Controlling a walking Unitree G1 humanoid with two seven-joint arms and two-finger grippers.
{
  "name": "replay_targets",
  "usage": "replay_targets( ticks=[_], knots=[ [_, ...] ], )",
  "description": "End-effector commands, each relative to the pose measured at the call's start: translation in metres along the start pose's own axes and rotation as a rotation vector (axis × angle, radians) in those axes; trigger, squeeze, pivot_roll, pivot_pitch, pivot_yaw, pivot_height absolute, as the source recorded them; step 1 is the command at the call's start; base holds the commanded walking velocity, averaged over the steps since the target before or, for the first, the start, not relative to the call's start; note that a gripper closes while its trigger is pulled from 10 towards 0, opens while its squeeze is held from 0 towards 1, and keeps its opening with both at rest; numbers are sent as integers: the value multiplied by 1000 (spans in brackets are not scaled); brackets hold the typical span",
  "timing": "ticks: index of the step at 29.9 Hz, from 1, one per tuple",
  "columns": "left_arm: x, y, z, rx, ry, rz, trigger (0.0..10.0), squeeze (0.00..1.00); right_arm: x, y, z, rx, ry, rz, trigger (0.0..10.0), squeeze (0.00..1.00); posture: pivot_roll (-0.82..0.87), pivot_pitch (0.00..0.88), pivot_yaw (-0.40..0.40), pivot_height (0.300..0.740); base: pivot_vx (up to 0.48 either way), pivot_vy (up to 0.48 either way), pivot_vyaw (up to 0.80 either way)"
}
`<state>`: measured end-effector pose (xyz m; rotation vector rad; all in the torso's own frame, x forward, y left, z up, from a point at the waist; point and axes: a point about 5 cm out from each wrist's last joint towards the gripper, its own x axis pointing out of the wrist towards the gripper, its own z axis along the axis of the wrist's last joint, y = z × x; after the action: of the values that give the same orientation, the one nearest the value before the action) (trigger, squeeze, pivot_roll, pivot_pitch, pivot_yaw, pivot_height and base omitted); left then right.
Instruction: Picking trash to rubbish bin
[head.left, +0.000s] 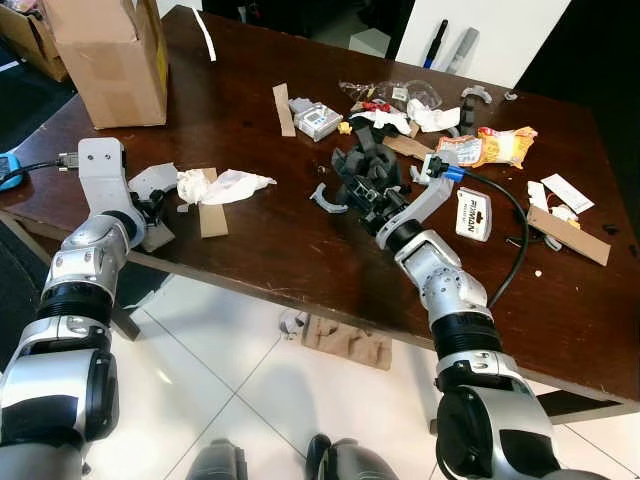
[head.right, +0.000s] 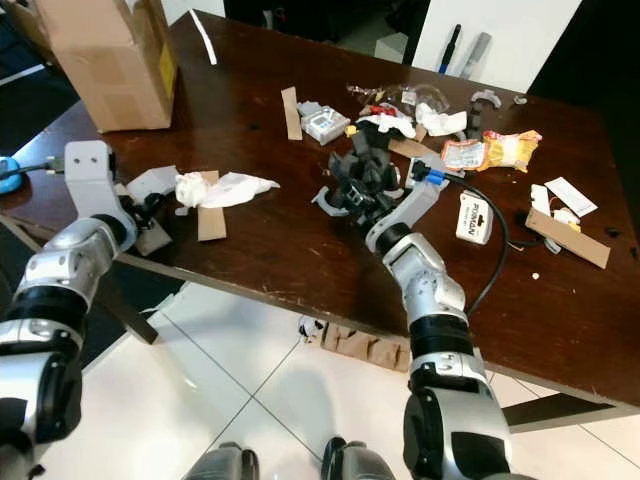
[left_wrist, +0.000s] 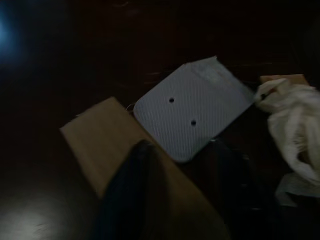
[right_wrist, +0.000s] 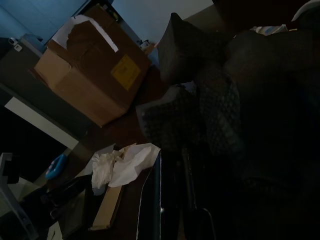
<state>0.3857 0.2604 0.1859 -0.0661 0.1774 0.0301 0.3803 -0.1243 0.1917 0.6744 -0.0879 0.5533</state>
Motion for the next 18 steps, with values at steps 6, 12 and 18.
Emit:
replay_targets(
  ticks=[6, 12, 18],
  knots=[
    [-2, 5, -25, -9, 107, 26, 0, 0, -4, -4, -1, -6, 12, -21, 10000, 0, 137, 234, -94, 740, 0, 0, 0],
    [-2, 4, -19, -4, 69, 13, 0, 0, -3, -4, 0, -6, 13, -21, 10000, 0, 139, 232, -92, 740, 0, 0, 0],
    [-2, -14, 4, -24, -32, -27, 0, 345, -1, -5, 0, -6, 11, -26, 10000, 0, 142, 225, -92, 740, 0, 0, 0]
  ],
)
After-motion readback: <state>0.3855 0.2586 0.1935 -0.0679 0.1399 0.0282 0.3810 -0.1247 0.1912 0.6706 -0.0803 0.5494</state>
